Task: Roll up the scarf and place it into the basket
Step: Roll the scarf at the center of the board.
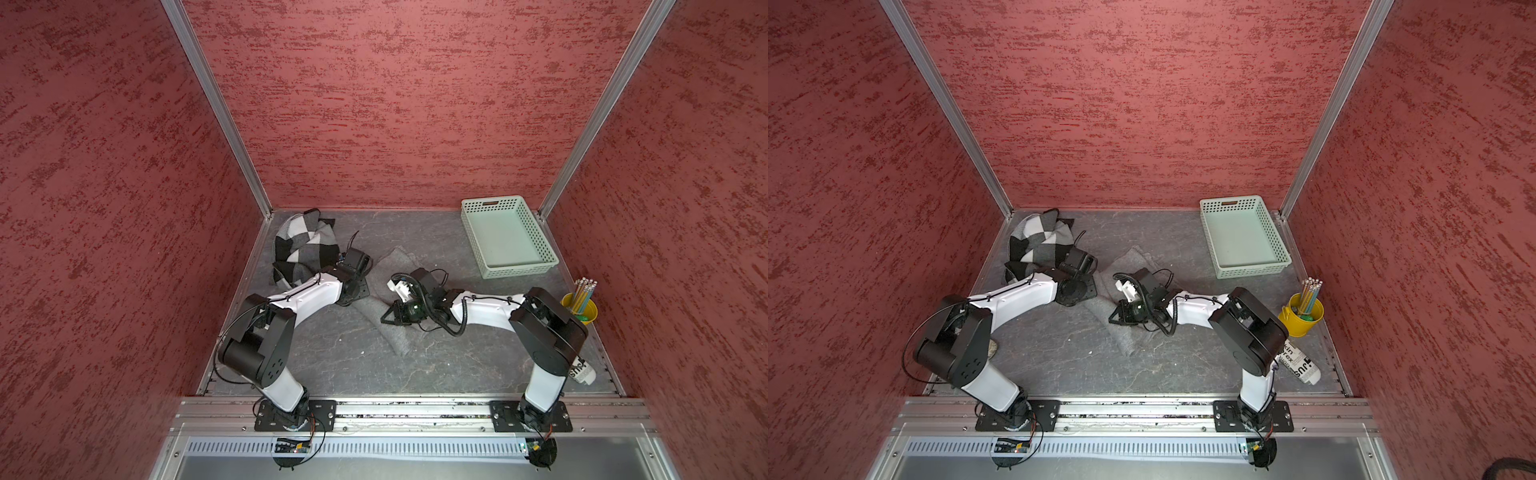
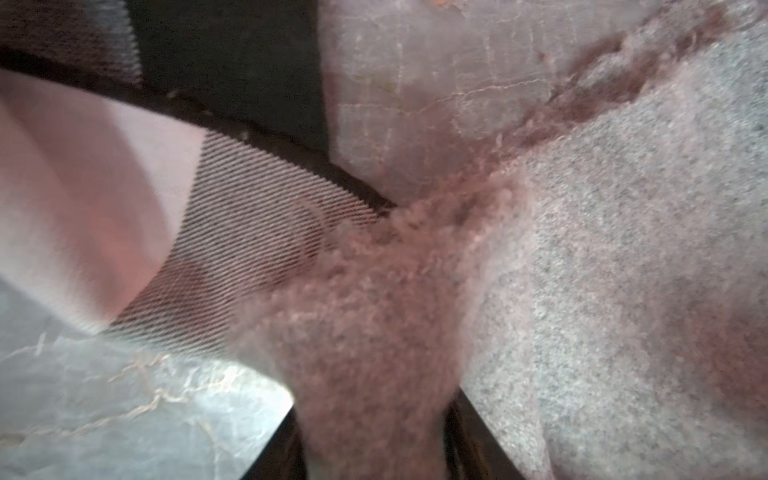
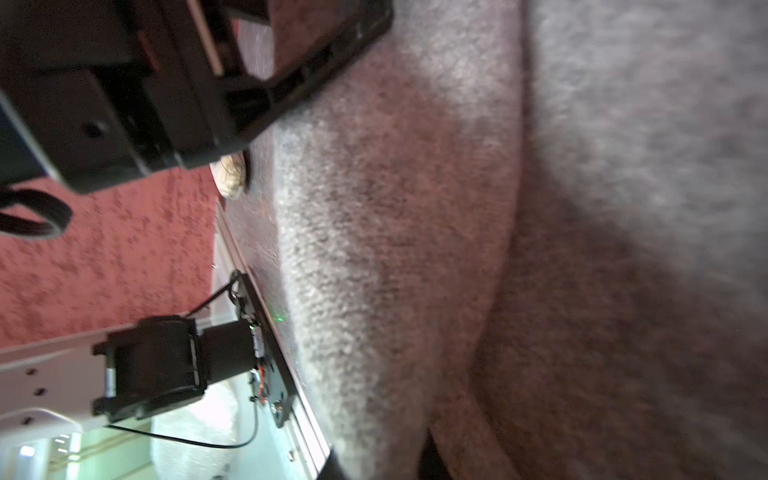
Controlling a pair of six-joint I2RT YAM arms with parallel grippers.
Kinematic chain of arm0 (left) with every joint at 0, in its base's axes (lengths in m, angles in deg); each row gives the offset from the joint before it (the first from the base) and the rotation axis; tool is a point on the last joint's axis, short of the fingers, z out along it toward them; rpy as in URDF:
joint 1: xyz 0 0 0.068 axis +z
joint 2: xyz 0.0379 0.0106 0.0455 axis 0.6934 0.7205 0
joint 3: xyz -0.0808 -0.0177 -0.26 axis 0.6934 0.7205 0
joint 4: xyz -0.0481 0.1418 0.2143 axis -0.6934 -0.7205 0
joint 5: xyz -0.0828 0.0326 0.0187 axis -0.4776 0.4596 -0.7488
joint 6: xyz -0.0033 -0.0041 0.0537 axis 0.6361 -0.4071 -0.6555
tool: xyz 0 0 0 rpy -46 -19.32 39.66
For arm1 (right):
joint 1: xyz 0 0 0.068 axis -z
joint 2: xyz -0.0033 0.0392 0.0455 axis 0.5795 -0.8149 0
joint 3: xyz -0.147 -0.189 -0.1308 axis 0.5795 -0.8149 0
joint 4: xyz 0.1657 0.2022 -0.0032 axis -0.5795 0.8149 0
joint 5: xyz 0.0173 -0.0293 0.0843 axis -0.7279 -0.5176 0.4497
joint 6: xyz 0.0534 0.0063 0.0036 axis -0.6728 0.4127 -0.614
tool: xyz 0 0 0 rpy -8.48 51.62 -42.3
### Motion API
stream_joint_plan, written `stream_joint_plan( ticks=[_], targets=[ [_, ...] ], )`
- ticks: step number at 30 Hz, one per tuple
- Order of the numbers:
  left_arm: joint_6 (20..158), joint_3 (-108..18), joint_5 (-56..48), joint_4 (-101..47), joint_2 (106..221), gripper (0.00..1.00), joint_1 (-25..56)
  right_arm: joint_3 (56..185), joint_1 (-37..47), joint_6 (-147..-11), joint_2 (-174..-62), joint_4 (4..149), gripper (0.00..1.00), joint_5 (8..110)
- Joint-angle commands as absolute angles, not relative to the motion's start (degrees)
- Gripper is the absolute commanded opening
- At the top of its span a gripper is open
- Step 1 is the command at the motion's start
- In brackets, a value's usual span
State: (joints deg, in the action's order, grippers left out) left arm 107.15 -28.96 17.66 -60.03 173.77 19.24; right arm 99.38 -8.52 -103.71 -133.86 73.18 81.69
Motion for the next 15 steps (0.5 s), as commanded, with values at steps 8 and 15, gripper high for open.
stream_joint_plan(
  ticks=[8,15],
  targets=[
    [102.7,-32.4,14.3,-58.1,169.7,0.75,22.1,92.6,-3.0,-116.0,-138.0,63.4,0.0,83.3],
    [102.8,-28.5,1.8,-53.2,162.6,0.55,21.4,92.5,-2.0,-116.8,-138.8,63.6,0.02,81.5]
  ],
)
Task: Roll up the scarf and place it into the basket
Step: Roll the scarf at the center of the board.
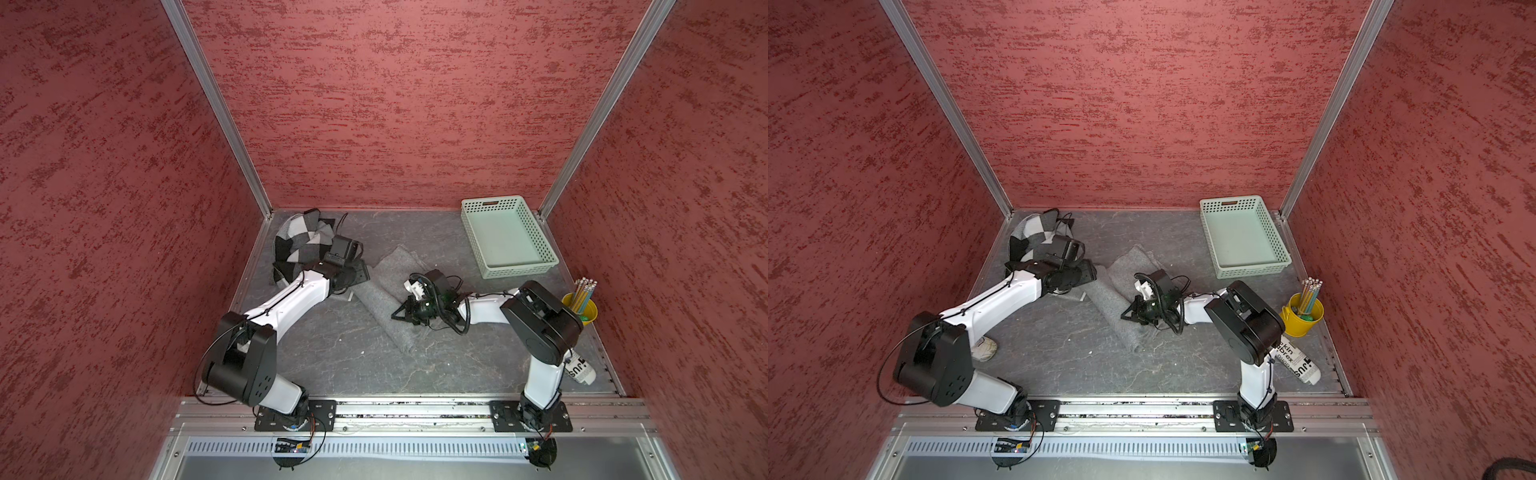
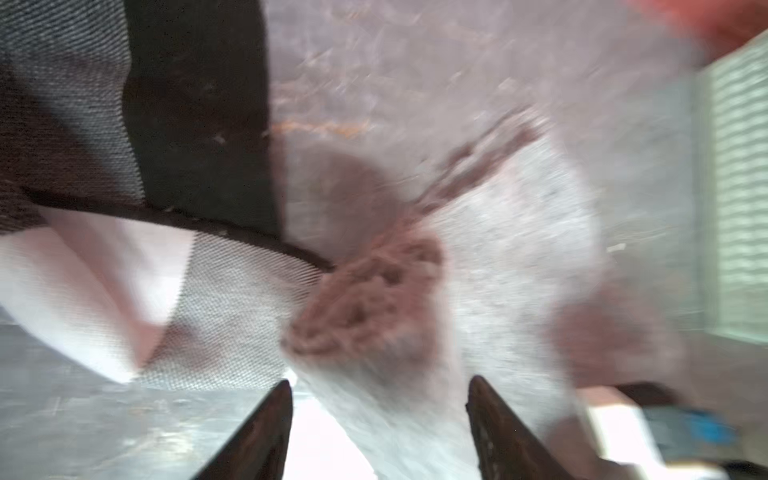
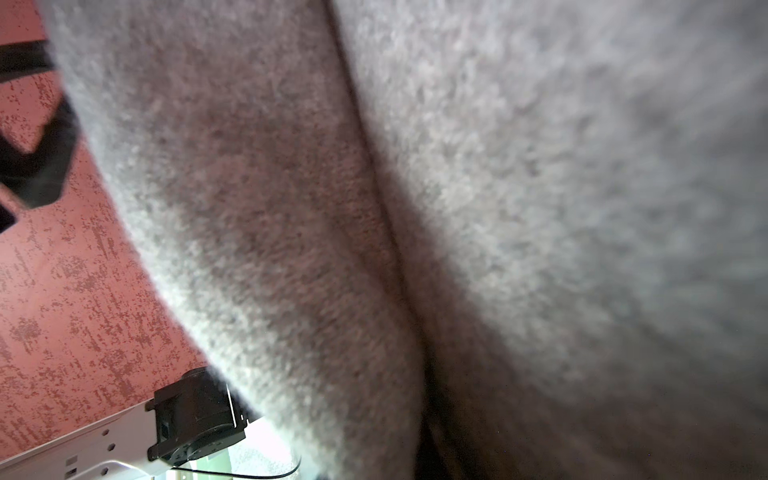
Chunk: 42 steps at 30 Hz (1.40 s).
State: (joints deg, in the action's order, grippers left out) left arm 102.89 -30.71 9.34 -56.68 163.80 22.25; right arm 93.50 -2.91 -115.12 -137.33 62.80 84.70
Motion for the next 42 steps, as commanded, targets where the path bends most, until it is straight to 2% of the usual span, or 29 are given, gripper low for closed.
stream_joint_plan(
  ticks=[1,3,10,14,17,19,25,32,42],
  targets=[
    [103.5,-28.1,0.2,-52.6,162.6,0.51,21.0,92.5,-2.0,-116.7,-138.6,63.9,0.03,81.3],
    [104.8,-27.3,-2.0,-51.2,163.4,0.43,19.6,92.9,-2.0,-116.1,-138.1,64.9,0.05,80.9],
    [107.8,-25.8,-6.5,-41.9,170.9,0.34,18.0,93.7,-2.1,-112.7,-135.5,68.9,0.15,79.2],
    [109.5,-27.1,-9.2,-36.8,177.2,0.26,19.9,95.2,-2.4,-107.8,-130.3,76.2,0.33,74.5],
    [109.6,-27.8,-8.9,-36.7,179.4,0.25,21.0,97.3,-3.3,-103.0,-125.0,85.2,0.48,67.0],
    [109.2,-28.2,-8.8,-37.4,180.0,0.24,21.4,99.3,-4.5,-100.3,-121.8,91.4,0.55,60.9],
    [108.9,-29.5,-10.1,-38.0,182.4,0.25,21.6,106.9,-12.3,-95.4,-117.2,106.8,0.59,38.5],
    [109.8,-30.1,-11.1,-37.8,184.3,0.25,21.6,115.1,-25.7,-87.0,-125.0,108.8,0.57,29.4],
    [109.3,-31.3,-11.6,-39.0,185.5,0.25,21.7,113.0,-27.9,-80.9,-134.0,106.4,0.79,19.0]
  ],
)
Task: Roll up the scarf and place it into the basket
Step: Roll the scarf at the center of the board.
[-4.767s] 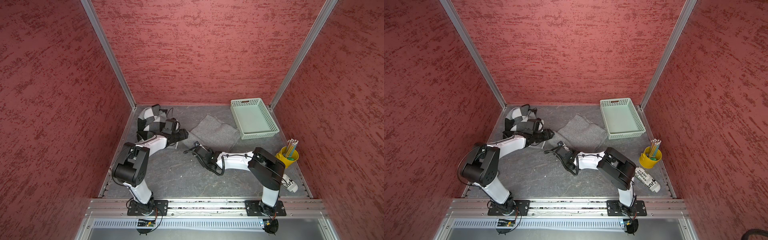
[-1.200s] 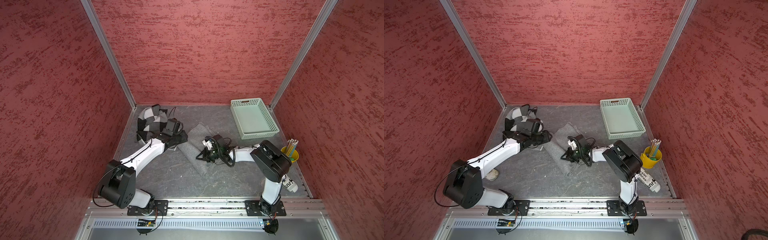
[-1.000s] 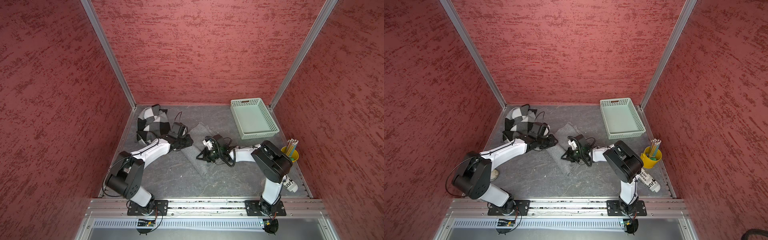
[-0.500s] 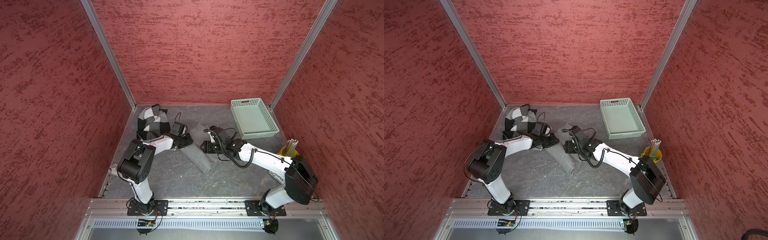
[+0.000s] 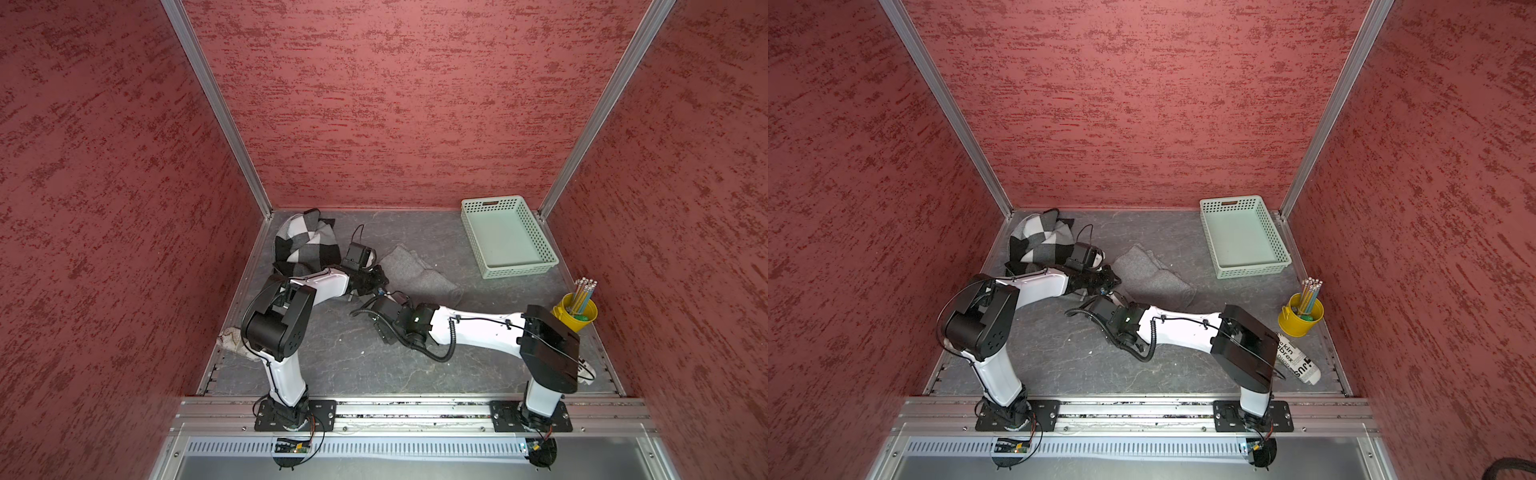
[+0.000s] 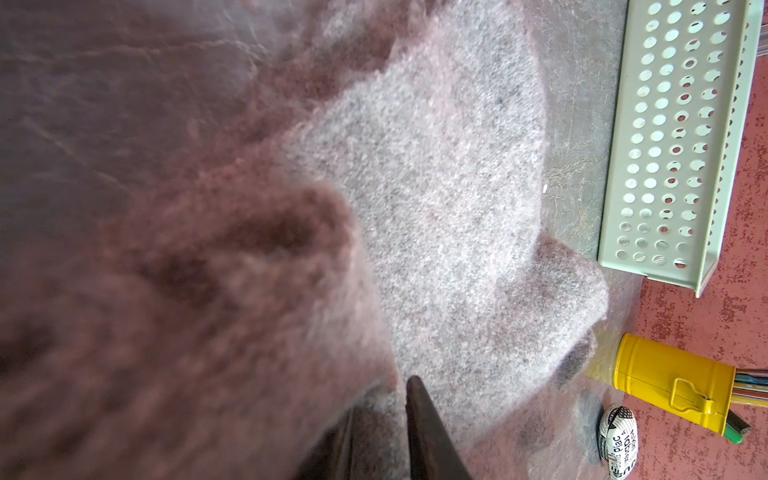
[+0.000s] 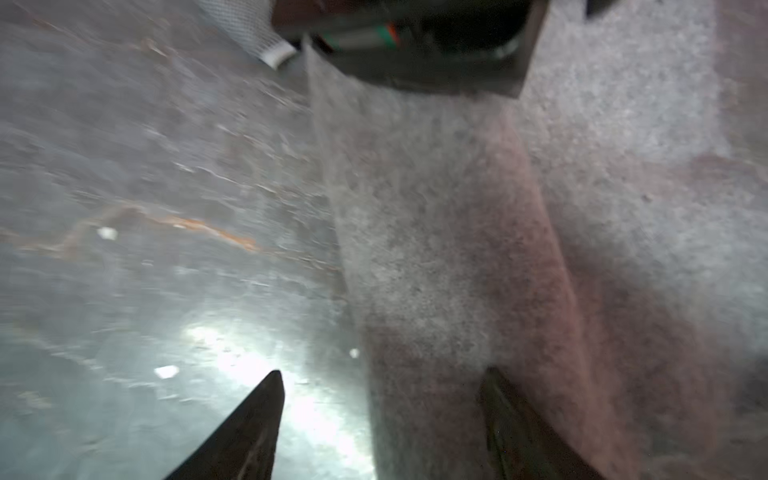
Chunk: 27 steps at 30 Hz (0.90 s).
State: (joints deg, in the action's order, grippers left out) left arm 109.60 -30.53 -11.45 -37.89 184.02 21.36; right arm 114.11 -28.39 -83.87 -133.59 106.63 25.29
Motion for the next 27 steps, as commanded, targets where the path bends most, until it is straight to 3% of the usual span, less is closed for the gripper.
stream_joint_plan(
  ticks=[1,8,11,14,20,22,27],
  targets=[
    [109.3,-31.4,-11.6,-39.1,185.6,0.25,21.7,112.2,-27.7,-80.1,-134.6,105.3,0.8,18.7],
    [108.6,-33.1,-11.8,-40.0,186.3,0.26,21.8,106.7,-26.3,-76.4,-138.5,100.0,0.82,18.3],
    [108.1,-34.3,-12.2,-40.4,186.6,0.27,22.0,104.4,-25.3,-76.7,-139.7,98.0,0.76,16.1],
    [107.6,-35.8,-12.3,-41.1,186.5,0.29,22.5,103.0,-23.7,-76.3,-140.5,96.0,0.66,14.2],
    [106.7,-36.7,-12.0,-42.0,183.6,0.39,25.1,105.6,-22.9,-74.7,-139.9,97.0,0.28,19.0],
    [106.1,-36.5,-11.2,-42.6,180.6,0.46,26.7,107.8,-22.9,-75.6,-139.0,99.8,0.16,23.2],
    [103.3,-34.9,-4.9,-46.3,171.0,0.5,28.4,111.5,-22.0,-82.3,-135.0,104.1,0.03,42.0]
  ],
)
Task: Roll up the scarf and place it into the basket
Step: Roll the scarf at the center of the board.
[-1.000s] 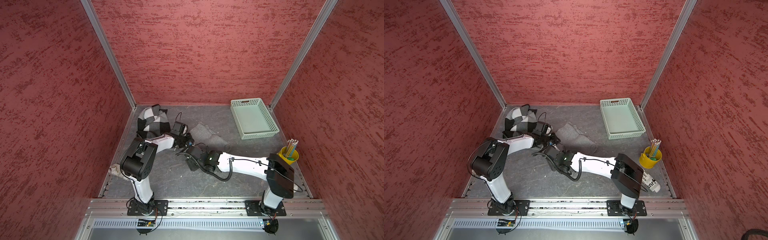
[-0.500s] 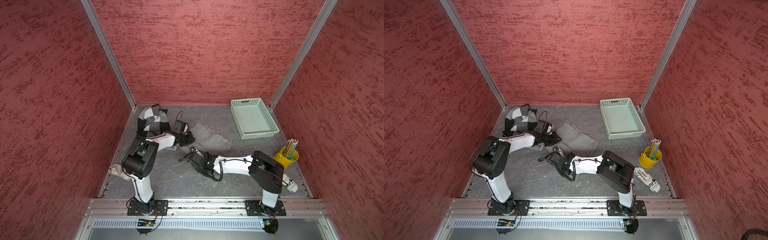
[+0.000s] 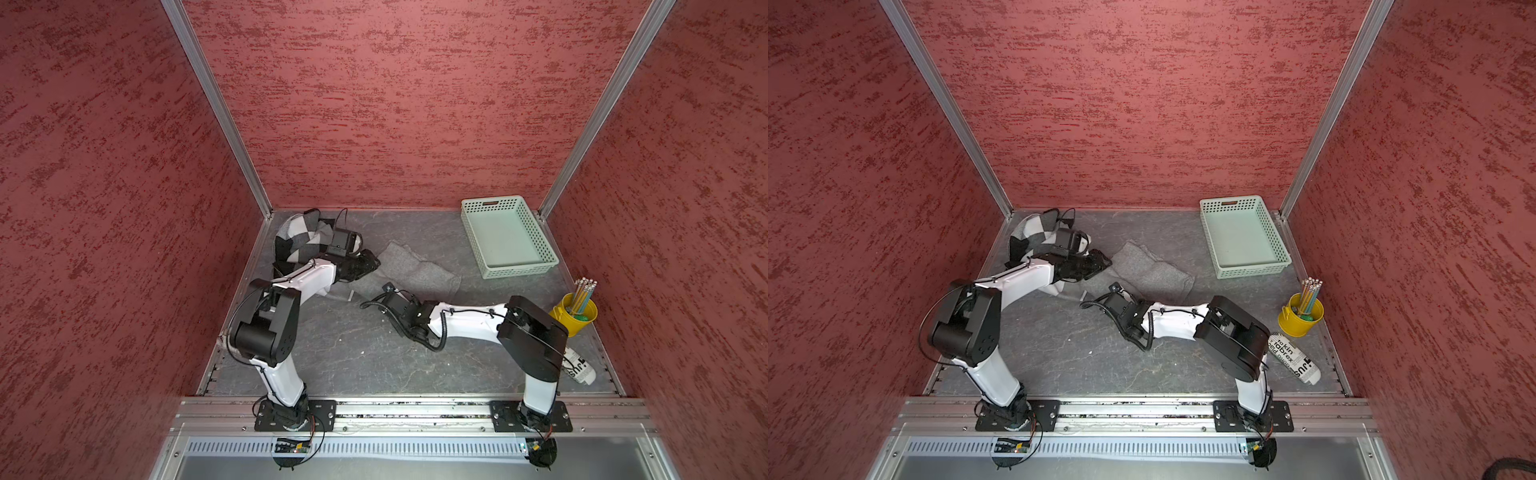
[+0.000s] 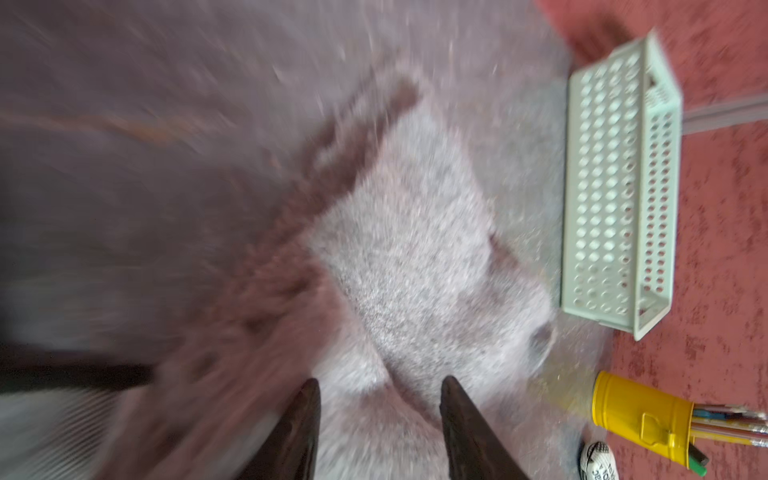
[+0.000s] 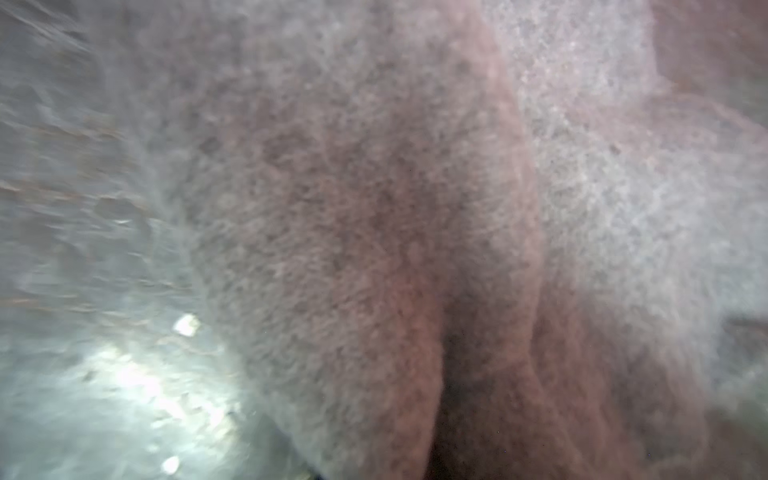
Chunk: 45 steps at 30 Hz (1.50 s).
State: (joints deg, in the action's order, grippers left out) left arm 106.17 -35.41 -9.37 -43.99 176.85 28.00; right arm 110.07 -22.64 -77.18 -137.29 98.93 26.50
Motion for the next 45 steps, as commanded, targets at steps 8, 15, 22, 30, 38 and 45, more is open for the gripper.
stream_joint_plan(
  ticks=[8,15,22,30,38,45],
  targets=[
    [101.2,-28.9,-1.4,-50.5,161.2,0.52,26.2,107.8,-13.7,-92.9,-132.1,98.3,0.0,72.4],
    [100.7,-27.3,-2.8,-52.9,160.4,0.51,21.1,104.1,-4.1,-97.9,-135.1,89.0,0.0,91.9],
    [101.7,-27.3,-7.3,-47.9,166.3,0.49,18.8,102.3,1.3,-102.3,-139.2,82.3,0.04,102.5],
    [102.8,-32.0,-9.6,-40.4,180.0,0.41,21.2,104.9,3.9,-98.6,-139.9,87.9,0.24,99.5],
    [104.2,-37.8,-12.4,-40.2,189.5,0.31,22.9,110.9,4.0,-90.9,-130.2,103.3,0.47,82.1],
    [104.7,-39.7,-13.1,-41.6,192.0,0.3,22.6,114.2,-2.5,-88.6,-118.1,112.2,0.52,51.7]
  ],
)
